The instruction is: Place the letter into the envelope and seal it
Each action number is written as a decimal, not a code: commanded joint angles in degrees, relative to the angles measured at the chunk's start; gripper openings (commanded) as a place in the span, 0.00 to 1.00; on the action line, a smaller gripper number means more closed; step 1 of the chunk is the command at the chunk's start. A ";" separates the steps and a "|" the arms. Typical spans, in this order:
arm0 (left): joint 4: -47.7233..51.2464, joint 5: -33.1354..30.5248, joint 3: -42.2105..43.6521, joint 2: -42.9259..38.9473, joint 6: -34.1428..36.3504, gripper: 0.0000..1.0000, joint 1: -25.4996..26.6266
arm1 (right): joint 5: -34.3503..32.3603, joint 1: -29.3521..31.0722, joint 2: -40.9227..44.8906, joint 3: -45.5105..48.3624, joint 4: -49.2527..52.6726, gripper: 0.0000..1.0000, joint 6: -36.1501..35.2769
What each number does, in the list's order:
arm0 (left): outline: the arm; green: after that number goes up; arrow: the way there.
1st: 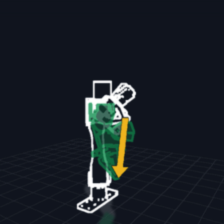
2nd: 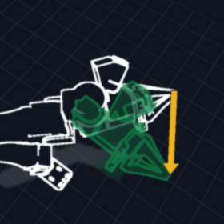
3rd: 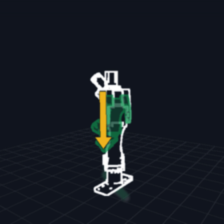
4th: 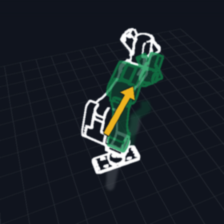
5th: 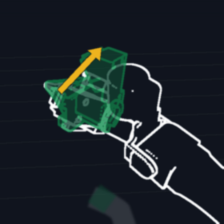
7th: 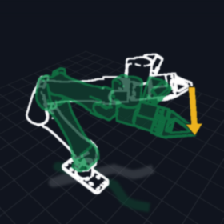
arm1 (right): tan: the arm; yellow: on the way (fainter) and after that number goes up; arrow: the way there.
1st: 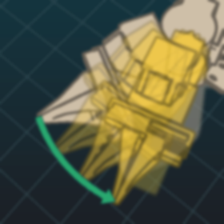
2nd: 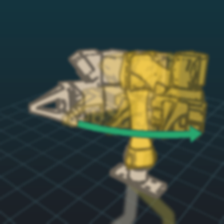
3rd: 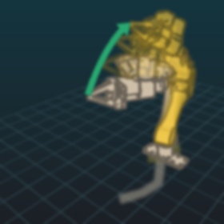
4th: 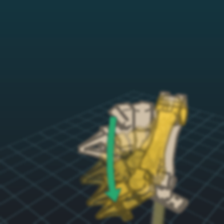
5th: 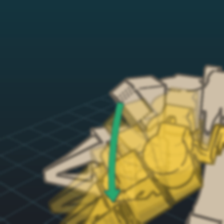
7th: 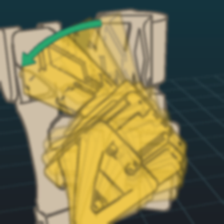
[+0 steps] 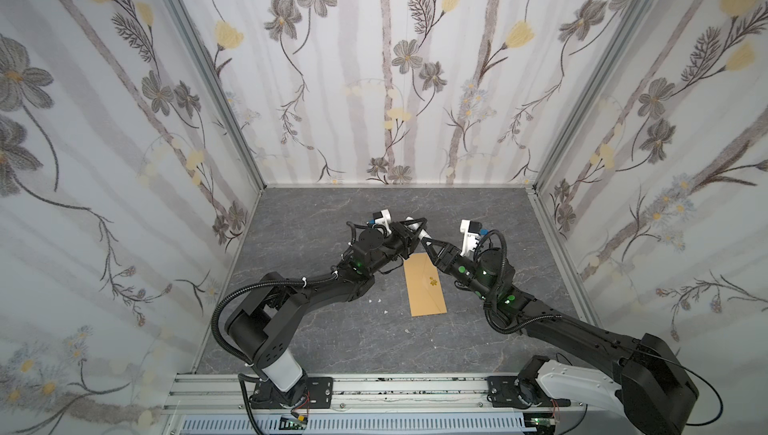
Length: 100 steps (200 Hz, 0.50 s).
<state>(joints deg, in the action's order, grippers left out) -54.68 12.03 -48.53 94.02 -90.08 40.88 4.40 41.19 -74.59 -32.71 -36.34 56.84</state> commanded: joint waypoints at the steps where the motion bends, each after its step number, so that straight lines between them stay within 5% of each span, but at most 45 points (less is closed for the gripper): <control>1: -4.19 0.00 -0.16 0.40 -0.97 0.00 0.14 | 0.80 -0.06 -0.43 -0.70 -2.91 0.34 0.73; 49: -4.34 0.19 0.03 0.03 -1.07 0.00 0.09 | 1.05 -0.14 -0.87 -1.94 -0.44 0.17 -1.36; 100: -4.19 3.18 0.28 0.61 -2.85 0.00 0.12 | -3.35 1.14 -1.69 -7.24 14.15 0.13 -11.34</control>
<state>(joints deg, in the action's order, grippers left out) -56.80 10.11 -48.47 94.24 -91.44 40.64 3.49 41.43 -75.77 -37.69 -29.30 52.38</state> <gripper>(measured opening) 0.247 0.181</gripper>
